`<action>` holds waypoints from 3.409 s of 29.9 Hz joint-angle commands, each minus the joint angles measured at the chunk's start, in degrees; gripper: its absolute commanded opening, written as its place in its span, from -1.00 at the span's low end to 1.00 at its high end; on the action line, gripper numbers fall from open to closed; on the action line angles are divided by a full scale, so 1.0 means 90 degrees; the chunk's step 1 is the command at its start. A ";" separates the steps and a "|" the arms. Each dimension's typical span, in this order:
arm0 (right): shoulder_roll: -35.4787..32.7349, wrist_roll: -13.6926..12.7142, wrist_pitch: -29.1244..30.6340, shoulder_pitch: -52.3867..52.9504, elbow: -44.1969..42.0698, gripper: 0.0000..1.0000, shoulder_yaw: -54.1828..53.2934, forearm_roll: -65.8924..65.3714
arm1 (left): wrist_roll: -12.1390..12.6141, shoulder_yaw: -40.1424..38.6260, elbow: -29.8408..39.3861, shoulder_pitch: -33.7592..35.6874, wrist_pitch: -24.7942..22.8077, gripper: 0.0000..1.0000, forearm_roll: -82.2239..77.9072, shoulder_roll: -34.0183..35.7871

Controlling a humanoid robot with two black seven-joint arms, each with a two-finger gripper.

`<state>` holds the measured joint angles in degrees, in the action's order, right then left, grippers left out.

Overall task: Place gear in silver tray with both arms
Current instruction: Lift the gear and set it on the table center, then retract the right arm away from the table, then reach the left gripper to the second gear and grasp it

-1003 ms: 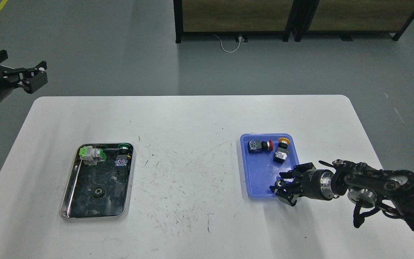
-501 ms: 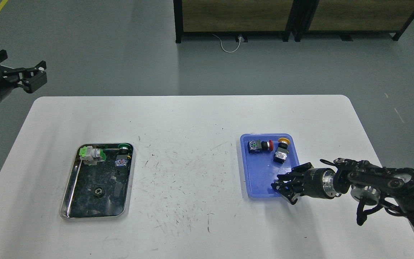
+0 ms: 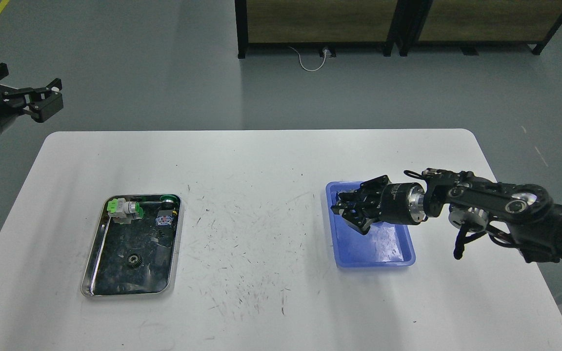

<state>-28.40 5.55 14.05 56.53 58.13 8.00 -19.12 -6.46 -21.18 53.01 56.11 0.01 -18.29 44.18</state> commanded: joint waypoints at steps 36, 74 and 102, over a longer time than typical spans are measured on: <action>0.3156 0.0760 0.0002 0.0486 -0.2377 0.66 0.0362 -0.0181 | -0.0054 0.0010 -0.0031 0.0016 -0.0206 0.97 0.0069 0.0140; -0.1552 0.0604 -0.0213 0.1170 -0.2494 0.75 -0.2002 0.0864 | -0.0552 0.1620 0.1348 -0.1048 -0.0089 0.97 -0.2264 -0.2788; -0.1464 0.0604 -0.0350 0.1199 -0.2572 0.75 -0.1953 0.0864 | -0.0825 0.1748 0.0038 -0.2044 0.0331 0.96 -0.2509 -0.3785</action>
<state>-41.56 10.98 10.90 67.17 34.97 -9.67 -11.34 -13.27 -5.54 54.90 37.92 3.30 -40.96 10.33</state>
